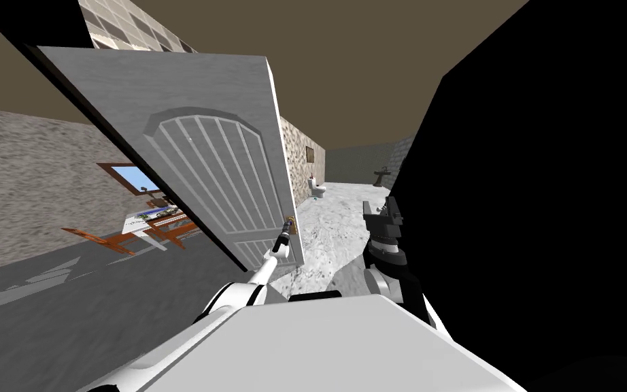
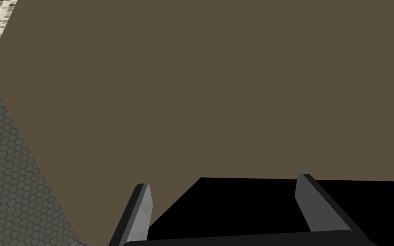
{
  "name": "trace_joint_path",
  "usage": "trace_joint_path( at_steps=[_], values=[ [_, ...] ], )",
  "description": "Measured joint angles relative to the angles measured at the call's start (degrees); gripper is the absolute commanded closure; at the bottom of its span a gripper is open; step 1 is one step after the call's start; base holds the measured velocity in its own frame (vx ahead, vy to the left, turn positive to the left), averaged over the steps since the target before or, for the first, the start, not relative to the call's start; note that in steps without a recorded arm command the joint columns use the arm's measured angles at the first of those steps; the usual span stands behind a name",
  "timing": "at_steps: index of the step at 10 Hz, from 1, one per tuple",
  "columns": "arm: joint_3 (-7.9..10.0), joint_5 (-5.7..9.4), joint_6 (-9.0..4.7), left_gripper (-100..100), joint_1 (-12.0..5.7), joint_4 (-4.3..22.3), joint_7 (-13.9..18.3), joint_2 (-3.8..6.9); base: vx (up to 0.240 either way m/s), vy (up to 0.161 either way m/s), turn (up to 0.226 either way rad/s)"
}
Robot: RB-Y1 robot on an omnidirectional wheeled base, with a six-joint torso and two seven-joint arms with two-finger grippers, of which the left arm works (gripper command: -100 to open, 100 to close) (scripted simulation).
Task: Push the door open
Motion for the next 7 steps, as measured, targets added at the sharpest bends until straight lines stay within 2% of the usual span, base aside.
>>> trace_joint_path(
  at_steps=[3,4,5,6,7],
  values=[
    [1.49,0.28,1.98,100,2.19,-4.0,-1.1,-0.11,0.151,-0.080,0.050],
    [1.95,0.43,1.49,100,1.40,-2.6,-1.3,0.06,0.155,-0.102,0.044],
    [2.70,0.65,1.85,100,1.40,-2.8,-1.6,0.18,0.191,-0.134,0.061],
    [2.92,0.77,2.49,100,2.65,-4.5,-1.3,0.86,0.134,-0.089,0.069],
    [3.53,0.91,2.13,100,2.14,-3.7,-1.5,0.92,0.060,-0.022,0.008]
  ],
)
